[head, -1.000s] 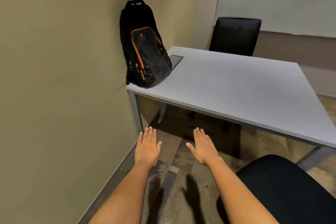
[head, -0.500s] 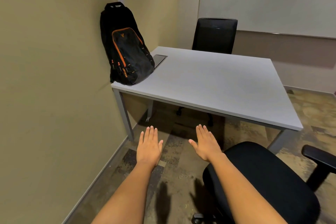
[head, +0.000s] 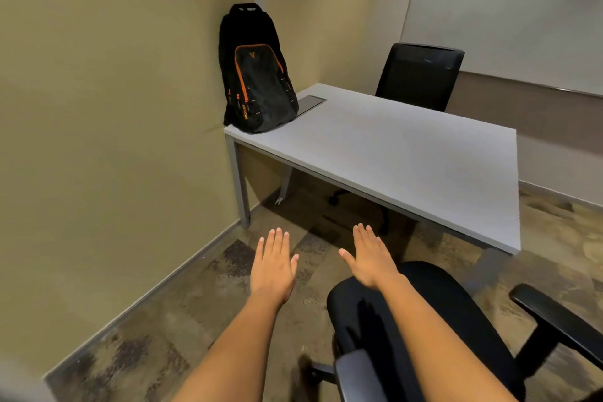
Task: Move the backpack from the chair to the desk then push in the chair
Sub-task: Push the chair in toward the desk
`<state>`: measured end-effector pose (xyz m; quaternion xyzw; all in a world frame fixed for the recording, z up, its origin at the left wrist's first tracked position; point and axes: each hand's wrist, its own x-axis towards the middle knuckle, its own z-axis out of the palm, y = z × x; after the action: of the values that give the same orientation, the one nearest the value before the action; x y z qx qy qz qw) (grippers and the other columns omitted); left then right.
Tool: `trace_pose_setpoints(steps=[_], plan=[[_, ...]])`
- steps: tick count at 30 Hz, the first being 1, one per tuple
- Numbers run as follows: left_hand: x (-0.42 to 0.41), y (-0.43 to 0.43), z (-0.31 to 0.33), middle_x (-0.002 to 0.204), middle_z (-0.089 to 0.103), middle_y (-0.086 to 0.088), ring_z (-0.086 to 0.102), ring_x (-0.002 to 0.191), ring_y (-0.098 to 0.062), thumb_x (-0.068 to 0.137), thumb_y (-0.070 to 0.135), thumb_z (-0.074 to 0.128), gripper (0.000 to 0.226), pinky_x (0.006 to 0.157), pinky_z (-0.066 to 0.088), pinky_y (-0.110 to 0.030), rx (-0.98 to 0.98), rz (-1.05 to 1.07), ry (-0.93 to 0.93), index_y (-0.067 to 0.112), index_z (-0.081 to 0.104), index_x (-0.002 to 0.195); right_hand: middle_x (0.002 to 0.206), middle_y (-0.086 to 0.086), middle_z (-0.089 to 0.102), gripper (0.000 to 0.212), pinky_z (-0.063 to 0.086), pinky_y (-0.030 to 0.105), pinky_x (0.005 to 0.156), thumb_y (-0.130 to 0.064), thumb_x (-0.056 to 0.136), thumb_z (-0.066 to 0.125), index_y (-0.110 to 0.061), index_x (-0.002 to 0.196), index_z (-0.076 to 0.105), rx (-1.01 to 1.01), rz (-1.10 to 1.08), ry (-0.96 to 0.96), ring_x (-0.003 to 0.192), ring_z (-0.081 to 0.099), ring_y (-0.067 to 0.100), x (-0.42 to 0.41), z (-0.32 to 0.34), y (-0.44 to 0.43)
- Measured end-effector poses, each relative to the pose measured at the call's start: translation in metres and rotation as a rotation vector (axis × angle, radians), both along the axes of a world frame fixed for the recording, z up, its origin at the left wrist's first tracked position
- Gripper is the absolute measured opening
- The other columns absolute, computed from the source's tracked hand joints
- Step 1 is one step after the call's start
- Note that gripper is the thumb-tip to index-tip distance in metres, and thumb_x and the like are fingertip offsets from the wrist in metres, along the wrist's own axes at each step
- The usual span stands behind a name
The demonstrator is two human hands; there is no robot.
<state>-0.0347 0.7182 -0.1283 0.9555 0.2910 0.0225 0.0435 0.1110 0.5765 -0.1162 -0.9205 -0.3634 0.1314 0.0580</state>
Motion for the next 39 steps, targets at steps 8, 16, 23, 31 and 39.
trace_pose_setpoints(steps=[8, 16, 23, 31, 39], plan=[[-0.027, -0.034, 0.020, 0.160, -0.003, -0.007, -0.007, 0.147, -0.019, 0.102, 0.038, 0.012, 0.057, 0.119, -0.006, -0.036, 0.020, 0.113, -0.015, 0.011, 0.000, 0.151, 0.161, 0.009, -0.008, 0.072, 0.001, 0.037, 0.120, -0.049, 0.100, 0.023, -0.007, 0.151, -0.004, -0.026, 0.071, -0.039, 0.148, -0.008, 0.023, 0.001, 0.005, -0.025], [-0.063, -0.061, 0.033, 0.160, 0.000, -0.008, -0.006, 0.147, -0.020, 0.102, 0.039, 0.013, 0.058, 0.118, -0.006, -0.037, 0.058, 0.233, -0.013, 0.010, 0.001, 0.151, 0.161, 0.009, -0.007, 0.072, 0.002, 0.037, 0.120, -0.049, 0.100, 0.024, -0.008, 0.151, -0.004, -0.048, 0.204, -0.092, 0.148, -0.008, 0.022, -0.016, 0.009, -0.032], [-0.099, -0.118, 0.041, 0.160, 0.002, -0.009, -0.004, 0.147, -0.020, 0.102, 0.037, 0.014, 0.057, 0.118, -0.006, -0.036, 0.056, 0.361, -0.057, 0.009, 0.003, 0.151, 0.161, 0.007, -0.008, 0.072, 0.000, 0.036, 0.119, -0.049, 0.099, 0.025, -0.009, 0.151, -0.005, -0.065, 0.334, -0.121, 0.148, -0.009, 0.021, -0.043, 0.011, -0.068], [-0.112, -0.201, 0.052, 0.160, 0.004, -0.009, -0.002, 0.147, -0.020, 0.102, 0.037, 0.016, 0.057, 0.118, -0.005, -0.036, 0.065, 0.454, -0.110, 0.008, 0.005, 0.151, 0.161, 0.010, -0.009, 0.071, 0.000, 0.036, 0.120, -0.048, 0.100, 0.023, -0.007, 0.151, -0.005, -0.098, 0.392, -0.146, 0.148, -0.009, 0.022, -0.060, 0.025, -0.130], [-0.111, -0.274, 0.072, 0.160, 0.006, -0.010, 0.000, 0.147, -0.020, 0.102, 0.037, 0.016, 0.057, 0.119, -0.003, -0.037, 0.085, 0.459, -0.098, 0.008, 0.006, 0.150, 0.161, 0.009, -0.005, 0.070, 0.002, 0.037, 0.119, -0.048, 0.100, 0.024, -0.008, 0.152, -0.002, 0.033, 0.421, -0.218, 0.148, -0.006, 0.022, -0.056, 0.082, -0.182]])
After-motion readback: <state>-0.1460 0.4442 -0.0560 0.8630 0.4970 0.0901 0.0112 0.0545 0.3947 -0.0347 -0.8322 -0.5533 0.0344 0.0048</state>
